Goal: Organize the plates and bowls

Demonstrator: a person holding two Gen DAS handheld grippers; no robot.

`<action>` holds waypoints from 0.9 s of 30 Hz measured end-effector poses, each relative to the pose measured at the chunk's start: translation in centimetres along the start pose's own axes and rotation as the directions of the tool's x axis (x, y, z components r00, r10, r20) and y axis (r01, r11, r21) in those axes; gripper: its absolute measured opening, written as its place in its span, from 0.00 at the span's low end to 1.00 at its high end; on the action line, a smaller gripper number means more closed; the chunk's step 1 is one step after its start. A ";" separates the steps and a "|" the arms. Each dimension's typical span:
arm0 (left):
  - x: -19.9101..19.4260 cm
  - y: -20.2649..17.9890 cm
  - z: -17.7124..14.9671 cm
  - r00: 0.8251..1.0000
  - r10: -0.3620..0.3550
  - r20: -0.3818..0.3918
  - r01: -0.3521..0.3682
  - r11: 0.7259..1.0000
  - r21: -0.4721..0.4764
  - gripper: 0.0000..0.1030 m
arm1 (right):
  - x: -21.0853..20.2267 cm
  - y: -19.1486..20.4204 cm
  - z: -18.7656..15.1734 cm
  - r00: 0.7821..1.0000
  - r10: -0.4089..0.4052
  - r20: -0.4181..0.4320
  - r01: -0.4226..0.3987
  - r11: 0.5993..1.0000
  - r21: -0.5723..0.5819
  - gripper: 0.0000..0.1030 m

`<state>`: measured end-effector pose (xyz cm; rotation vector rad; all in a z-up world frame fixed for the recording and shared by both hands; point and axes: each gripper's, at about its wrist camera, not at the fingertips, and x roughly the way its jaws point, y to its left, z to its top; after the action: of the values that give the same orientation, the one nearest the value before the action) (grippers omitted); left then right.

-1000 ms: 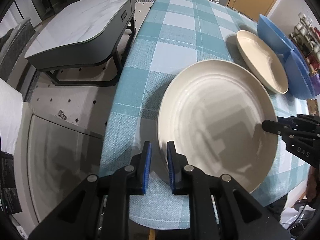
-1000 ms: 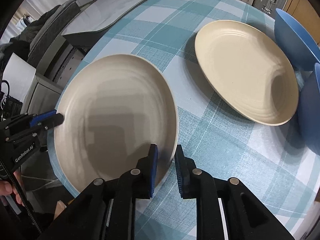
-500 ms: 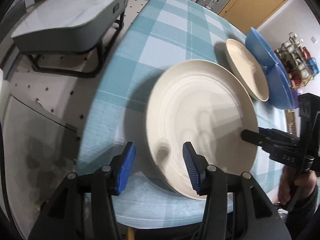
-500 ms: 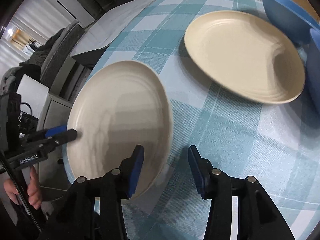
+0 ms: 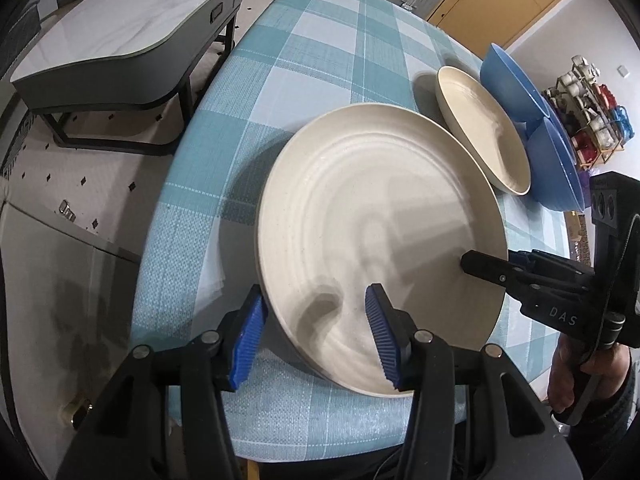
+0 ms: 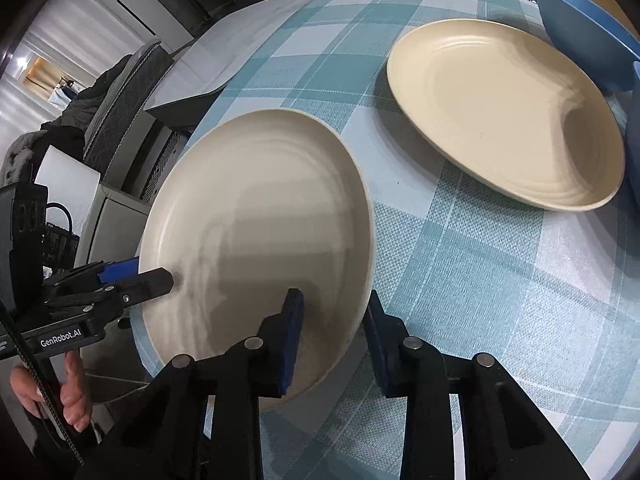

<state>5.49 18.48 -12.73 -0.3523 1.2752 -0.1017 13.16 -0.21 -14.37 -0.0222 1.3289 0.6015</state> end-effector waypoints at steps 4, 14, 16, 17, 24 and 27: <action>0.3 -0.3 0.7 1.000 0.015 -0.001 -0.015 1.000 0.009 0.48 | 0.1 -0.4 0.7 1.000 -0.005 0.004 0.005 1.000 0.005 0.29; 0.9 -0.9 2.1 0.998 0.058 0.000 -0.058 0.998 0.021 0.48 | 0.1 -1.4 1.9 1.000 -0.002 0.010 0.002 1.000 0.017 0.30; 0.5 -1.0 2.1 0.996 0.088 0.024 -0.088 0.996 0.011 0.50 | 0.0 -1.4 1.9 1.000 -0.010 0.014 0.010 1.000 0.014 0.30; 0.3 -1.0 2.0 0.995 0.096 0.036 -0.096 0.995 0.008 0.50 | -0.2 -1.4 1.7 1.000 -0.023 0.020 0.023 1.000 0.009 0.30; -2.3 -0.8 1.3 0.975 0.179 0.134 -0.180 0.984 -0.009 0.52 | -3.0 -2.1 0.2 0.991 -0.037 0.125 0.036 0.999 0.009 0.49; -4.7 -1.7 0.7 0.956 0.202 0.213 -0.204 0.979 -0.009 0.52 | -5.2 -2.6 -0.7 0.982 -0.034 0.187 0.030 0.999 0.025 0.52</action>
<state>4.98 18.26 -7.73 -0.2126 1.0906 0.1007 13.03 -4.68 -10.65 0.0307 1.1498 0.5483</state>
